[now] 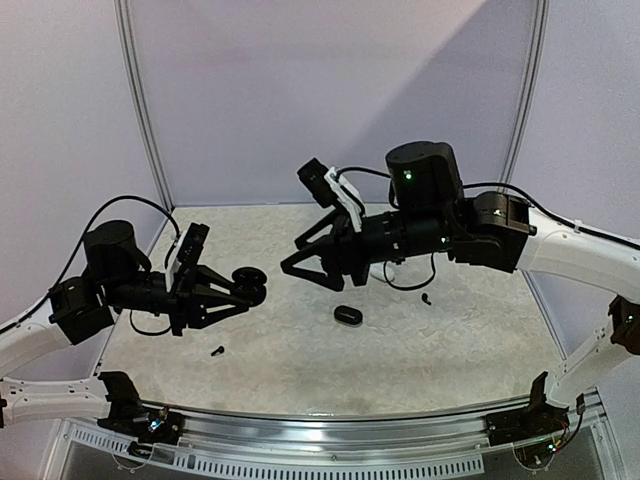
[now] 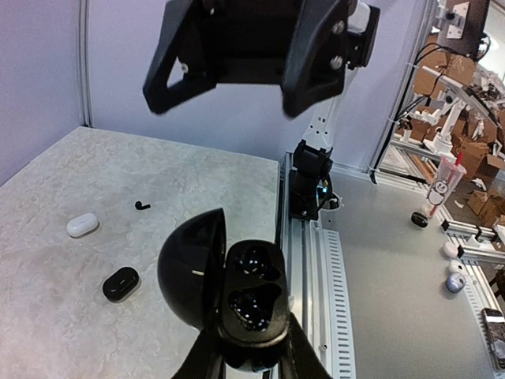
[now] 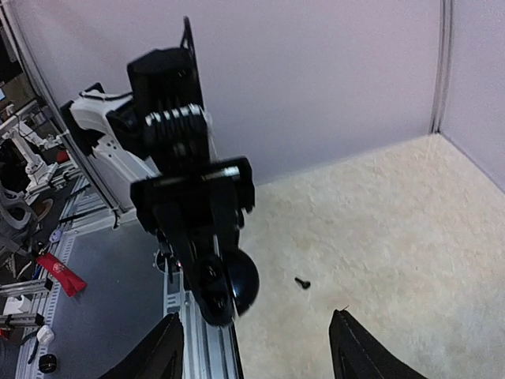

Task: Insert the wireless bluetooth earbuds into the charging case
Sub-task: Pass from the left arm to the right

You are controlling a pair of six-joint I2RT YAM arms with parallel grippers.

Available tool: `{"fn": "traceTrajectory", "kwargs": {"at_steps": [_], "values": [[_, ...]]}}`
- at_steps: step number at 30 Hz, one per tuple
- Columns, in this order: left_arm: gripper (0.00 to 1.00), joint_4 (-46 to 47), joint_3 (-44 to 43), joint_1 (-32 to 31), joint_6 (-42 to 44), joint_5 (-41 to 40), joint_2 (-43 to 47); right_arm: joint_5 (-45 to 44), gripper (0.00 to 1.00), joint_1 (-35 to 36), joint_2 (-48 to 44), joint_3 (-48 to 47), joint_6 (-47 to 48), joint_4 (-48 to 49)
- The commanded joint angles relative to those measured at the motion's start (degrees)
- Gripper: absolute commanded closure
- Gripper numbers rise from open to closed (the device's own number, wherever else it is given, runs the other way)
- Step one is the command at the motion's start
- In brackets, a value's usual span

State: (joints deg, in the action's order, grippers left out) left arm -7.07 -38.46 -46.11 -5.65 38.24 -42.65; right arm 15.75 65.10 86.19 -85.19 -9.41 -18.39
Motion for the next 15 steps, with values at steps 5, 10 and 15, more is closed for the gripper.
{"fn": "traceTrajectory", "kwargs": {"at_steps": [5,10,15], "values": [[1.00,1.45,0.58,0.23,2.72,0.33,0.49,8.47,0.38,1.52,8.89,-7.53,3.28,5.73],[1.00,1.32,0.49,0.23,2.75,0.26,0.58,10.31,0.43,1.52,10.86,-7.97,2.41,6.40],[1.00,1.28,0.23,0.23,2.79,0.26,0.44,11.66,0.60,1.52,12.00,-8.05,1.52,6.70]]}}
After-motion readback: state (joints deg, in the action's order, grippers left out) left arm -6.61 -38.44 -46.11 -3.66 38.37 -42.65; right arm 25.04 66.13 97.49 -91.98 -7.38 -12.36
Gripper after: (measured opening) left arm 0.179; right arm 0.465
